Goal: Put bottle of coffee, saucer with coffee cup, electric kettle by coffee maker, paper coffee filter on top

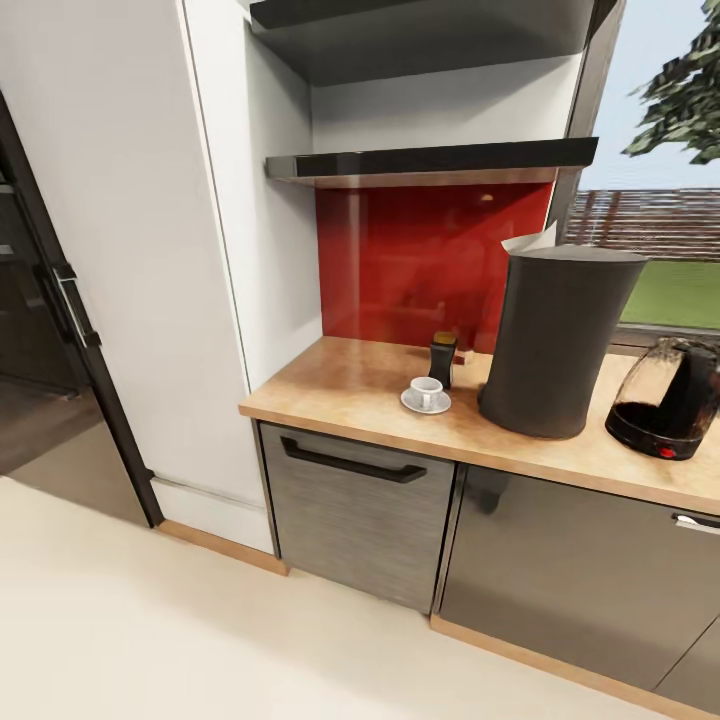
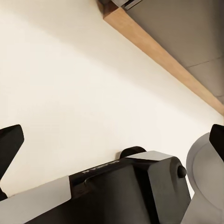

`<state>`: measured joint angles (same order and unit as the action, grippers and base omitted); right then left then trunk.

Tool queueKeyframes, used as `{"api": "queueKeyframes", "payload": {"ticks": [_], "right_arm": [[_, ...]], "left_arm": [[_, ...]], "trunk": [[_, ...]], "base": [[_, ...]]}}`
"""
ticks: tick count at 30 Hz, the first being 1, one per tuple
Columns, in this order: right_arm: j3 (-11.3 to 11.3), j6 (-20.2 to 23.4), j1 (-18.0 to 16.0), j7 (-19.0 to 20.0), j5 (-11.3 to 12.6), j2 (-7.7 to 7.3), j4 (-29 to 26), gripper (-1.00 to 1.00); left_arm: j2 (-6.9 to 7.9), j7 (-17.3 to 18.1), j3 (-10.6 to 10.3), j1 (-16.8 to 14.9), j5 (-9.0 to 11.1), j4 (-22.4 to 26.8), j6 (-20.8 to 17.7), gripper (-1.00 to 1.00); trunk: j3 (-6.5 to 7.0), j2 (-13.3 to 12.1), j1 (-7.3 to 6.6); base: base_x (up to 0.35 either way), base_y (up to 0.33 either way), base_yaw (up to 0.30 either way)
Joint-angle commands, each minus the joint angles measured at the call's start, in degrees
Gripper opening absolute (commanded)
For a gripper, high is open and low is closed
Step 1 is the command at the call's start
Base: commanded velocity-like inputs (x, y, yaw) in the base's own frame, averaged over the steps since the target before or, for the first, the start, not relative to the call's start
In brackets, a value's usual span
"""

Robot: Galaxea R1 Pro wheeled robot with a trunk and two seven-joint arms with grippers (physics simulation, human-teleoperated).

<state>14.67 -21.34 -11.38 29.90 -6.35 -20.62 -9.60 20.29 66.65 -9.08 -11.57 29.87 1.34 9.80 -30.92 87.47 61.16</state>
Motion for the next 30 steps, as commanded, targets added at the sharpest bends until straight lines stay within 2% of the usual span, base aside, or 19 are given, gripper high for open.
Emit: {"api": "queueKeyframes", "payload": {"ticks": [1,2,3,4,7,11,23,30], "right_arm": [[0.55,-0.22,-0.05,-7.47,-1.65,2.40,-0.36,1.00],[0.55,-0.21,-0.04,-10.00,-1.88,3.11,-0.44,1.00],[0.52,-0.19,-0.04,-14.56,-2.26,4.16,-0.56,1.00],[0.51,-0.17,-0.04,-16.34,-2.44,4.53,-0.60,1.00],[0.52,-0.08,-0.04,-20.56,-3.15,5.41,-0.52,1.00],[0.53,-0.03,-0.04,-23.25,-3.85,5.96,2.14,1.00],[0.62,-0.02,-0.04,-23.57,-3.85,6.03,2.85,1.00],[0.62,-0.02,-0.04,-23.58,-3.85,6.03,2.91,1.00]], "left_arm": [[0.01,0.06,-0.46,-0.03,0.36,-0.02,0.48,1.00],[0.01,0.06,-0.45,-0.03,0.36,-0.02,0.48,1.00],[0.01,0.06,-0.43,-0.03,0.36,-0.02,0.48,1.00],[0.01,0.06,-0.45,-0.03,0.36,-0.02,0.48,1.00],[0.01,0.06,-0.45,-0.03,0.36,-0.02,0.48,1.00],[0.01,0.06,-0.49,-0.03,0.36,-0.02,0.48,1.00],[0.01,0.06,-0.50,-0.03,0.36,-0.02,0.48,1.00],[0.01,0.06,-0.50,-0.03,0.36,-0.04,0.48,1.00]], "trunk": [[-0.06,0.03,0.00],[-0.06,0.03,0.00],[-0.06,0.03,0.00],[-0.06,0.03,0.00],[-0.06,0.03,0.00],[-0.06,0.03,0.00],[-0.06,0.03,0.00],[0.03,0.03,0.00]], "base": [[0.000,0.000,0.000],[0.000,0.000,0.000],[0.000,0.000,0.000],[0.000,0.000,0.000],[0.000,0.000,0.000],[0.000,0.000,0.000],[0.000,0.000,-0.004],[0.000,0.000,-0.186]]}}
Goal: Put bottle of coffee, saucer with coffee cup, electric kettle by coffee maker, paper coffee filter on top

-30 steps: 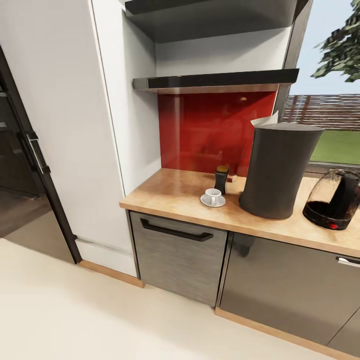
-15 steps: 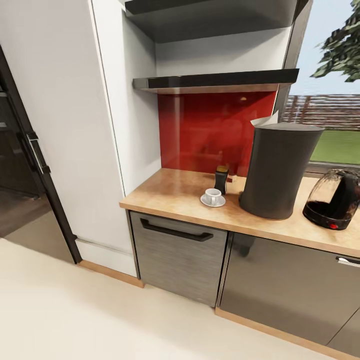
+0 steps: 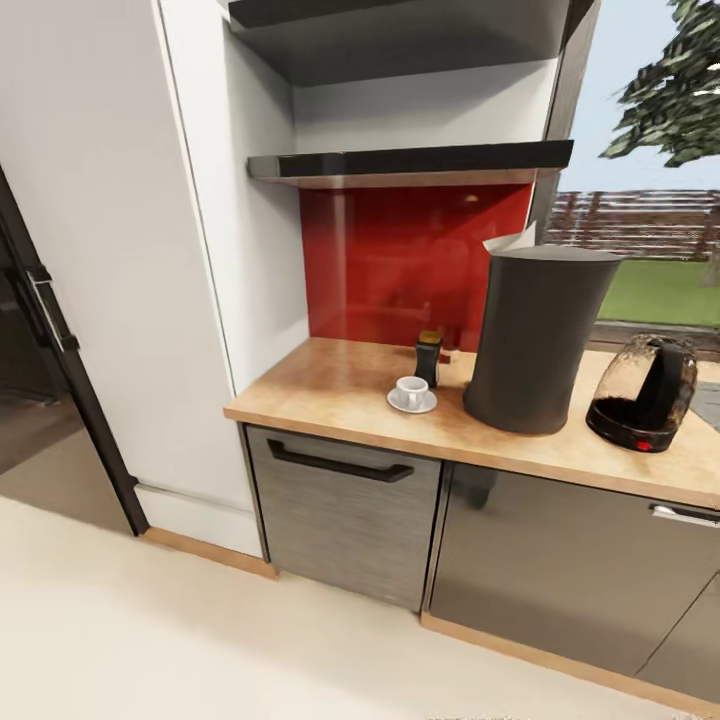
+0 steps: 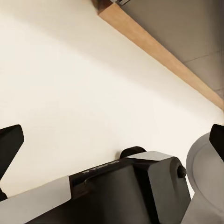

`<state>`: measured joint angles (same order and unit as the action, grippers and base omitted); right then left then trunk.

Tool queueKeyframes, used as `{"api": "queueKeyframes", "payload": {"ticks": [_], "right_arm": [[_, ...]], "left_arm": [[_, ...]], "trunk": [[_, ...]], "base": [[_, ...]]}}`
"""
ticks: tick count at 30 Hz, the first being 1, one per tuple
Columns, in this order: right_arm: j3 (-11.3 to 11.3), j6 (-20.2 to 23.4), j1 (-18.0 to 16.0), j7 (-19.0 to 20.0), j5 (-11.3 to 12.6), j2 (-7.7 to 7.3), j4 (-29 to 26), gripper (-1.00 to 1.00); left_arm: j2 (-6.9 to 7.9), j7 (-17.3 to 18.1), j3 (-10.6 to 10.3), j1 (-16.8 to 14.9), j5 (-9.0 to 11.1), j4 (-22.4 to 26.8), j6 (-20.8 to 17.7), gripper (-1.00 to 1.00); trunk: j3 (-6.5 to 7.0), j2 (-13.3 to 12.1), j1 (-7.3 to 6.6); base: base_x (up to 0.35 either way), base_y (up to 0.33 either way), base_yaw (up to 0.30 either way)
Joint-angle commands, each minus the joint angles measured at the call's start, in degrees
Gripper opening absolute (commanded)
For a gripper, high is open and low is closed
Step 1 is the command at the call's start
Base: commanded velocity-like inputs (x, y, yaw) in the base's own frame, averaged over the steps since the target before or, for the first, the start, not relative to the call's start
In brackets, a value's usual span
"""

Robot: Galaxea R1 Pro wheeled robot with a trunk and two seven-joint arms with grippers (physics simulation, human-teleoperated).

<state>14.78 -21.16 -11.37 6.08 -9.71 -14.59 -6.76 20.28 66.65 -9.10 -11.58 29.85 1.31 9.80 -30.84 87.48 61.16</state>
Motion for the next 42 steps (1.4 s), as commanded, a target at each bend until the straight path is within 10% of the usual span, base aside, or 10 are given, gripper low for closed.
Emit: {"api": "queueKeyframes", "payload": {"ticks": [1,34,42], "right_arm": [[0.52,-0.19,-0.05,0.25,-0.49,0.00,0.07,1.00],[0.52,-0.19,-0.05,-0.33,-0.31,0.59,6.53,1.00],[0.56,-0.19,-0.05,-0.35,-0.31,3.20,6.51,1.00]], "left_arm": [[0.02,0.06,-0.48,-0.02,0.38,0.00,0.48,1.00],[-0.13,0.06,-0.57,-0.02,0.38,0.00,0.48,1.00],[-0.14,0.06,-0.53,-0.02,0.38,0.08,0.48,1.00]], "trunk": [[-0.04,0.03,0.00],[0.16,0.03,0.00],[0.16,0.03,0.00]], "base": [[0.000,0.000,-0.234],[0.000,0.000,-0.075],[0.000,0.000,0.000]]}}
